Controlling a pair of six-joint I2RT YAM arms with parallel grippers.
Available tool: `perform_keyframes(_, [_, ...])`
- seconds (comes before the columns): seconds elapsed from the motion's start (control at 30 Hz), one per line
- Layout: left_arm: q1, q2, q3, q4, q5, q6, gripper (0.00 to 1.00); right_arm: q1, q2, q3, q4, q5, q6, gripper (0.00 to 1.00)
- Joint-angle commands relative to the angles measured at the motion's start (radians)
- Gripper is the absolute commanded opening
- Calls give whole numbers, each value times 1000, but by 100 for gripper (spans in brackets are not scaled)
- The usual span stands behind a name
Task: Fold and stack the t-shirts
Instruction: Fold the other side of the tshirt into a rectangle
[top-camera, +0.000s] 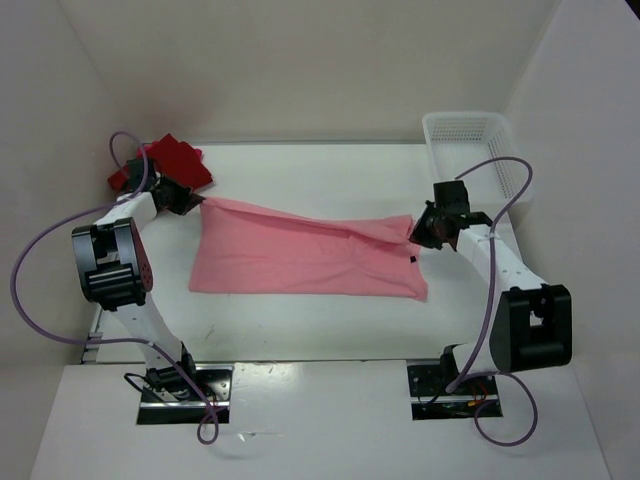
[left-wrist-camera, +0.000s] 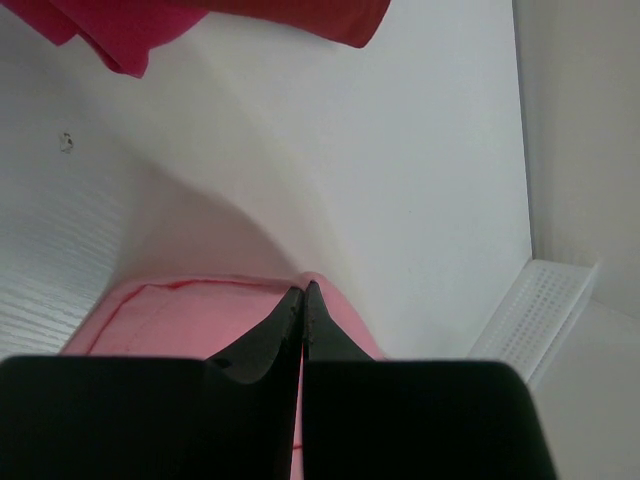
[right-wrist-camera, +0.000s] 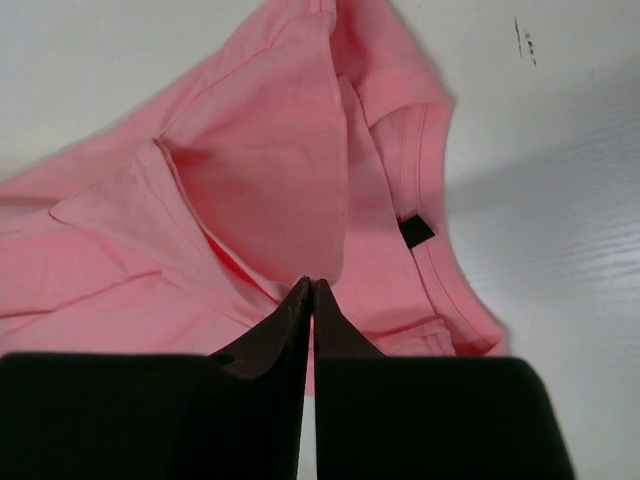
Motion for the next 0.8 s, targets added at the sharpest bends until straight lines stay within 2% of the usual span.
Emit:
perform_keyframes(0.0, [13, 9, 2, 17, 18, 42, 0, -4, -77, -5, -42, 31, 27, 5])
perform_keyframes(0.1, [13, 9, 2, 8, 9, 54, 0, -4, -109, -5, -103, 31, 59, 6])
perform_keyframes(0.33, [13, 19, -8, -1, -2, 82, 1, -41, -158, -112, -133, -110, 189, 9])
perform_keyframes(0.67, [31, -122, -131, -10, -44, 91, 31, -64, -278, -184, -179, -100, 289, 12])
perform_keyframes(0.77, [31, -181, -159, -10, -53, 82, 33, -64, -278, -175, -179, -81, 280, 21])
